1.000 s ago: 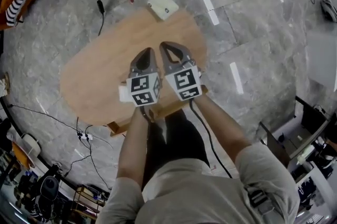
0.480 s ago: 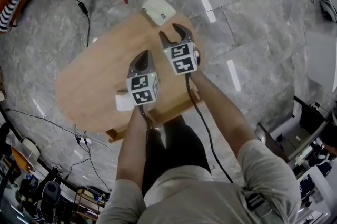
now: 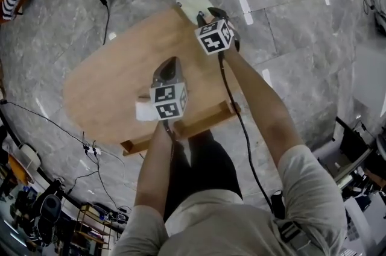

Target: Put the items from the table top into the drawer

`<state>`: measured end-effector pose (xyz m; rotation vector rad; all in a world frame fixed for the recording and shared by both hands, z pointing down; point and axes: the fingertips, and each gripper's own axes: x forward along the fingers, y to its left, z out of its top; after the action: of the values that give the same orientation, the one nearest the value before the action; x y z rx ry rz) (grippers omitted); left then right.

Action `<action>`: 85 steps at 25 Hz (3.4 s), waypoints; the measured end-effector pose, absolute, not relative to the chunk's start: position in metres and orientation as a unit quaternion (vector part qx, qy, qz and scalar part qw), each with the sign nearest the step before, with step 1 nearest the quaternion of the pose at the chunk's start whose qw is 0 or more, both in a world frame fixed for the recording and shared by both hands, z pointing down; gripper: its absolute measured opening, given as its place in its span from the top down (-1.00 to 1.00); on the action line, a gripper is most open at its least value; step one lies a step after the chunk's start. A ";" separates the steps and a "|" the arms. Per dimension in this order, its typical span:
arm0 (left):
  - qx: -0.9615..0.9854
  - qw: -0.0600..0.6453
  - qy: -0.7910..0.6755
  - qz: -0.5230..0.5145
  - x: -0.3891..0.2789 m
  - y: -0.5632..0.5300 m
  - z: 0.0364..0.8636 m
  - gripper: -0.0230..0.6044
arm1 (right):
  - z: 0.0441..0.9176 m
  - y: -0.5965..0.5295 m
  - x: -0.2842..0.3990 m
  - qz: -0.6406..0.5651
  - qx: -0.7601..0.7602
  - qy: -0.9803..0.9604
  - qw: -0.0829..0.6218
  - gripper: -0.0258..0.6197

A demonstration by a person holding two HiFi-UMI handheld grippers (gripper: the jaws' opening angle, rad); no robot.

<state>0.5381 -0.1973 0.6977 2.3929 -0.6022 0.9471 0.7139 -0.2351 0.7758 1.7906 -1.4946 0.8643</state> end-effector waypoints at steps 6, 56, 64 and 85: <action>0.877 0.249 -0.215 0.350 0.517 -0.182 0.694 0.86 | 0.797 -0.235 0.711 0.316 0.648 -0.586 0.370 0.89; 0.709 0.416 -0.522 0.226 -0.028 -0.033 0.716 0.86 | 0.711 -0.078 0.016 0.263 0.343 -0.845 0.316 0.90; 0.673 0.438 -0.552 0.226 -0.091 -0.004 0.758 0.86 | 0.754 -0.044 -0.030 0.253 0.287 -0.852 0.357 0.90; 0.688 0.430 -0.534 0.237 -0.132 0.002 0.831 0.86 | 0.903 -0.038 -0.083 0.205 0.239 -0.844 0.435 0.90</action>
<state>-0.1321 0.0016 0.8305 1.7170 -1.3318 0.5919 -0.0834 -0.0377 0.9027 0.5939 -2.1006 0.5107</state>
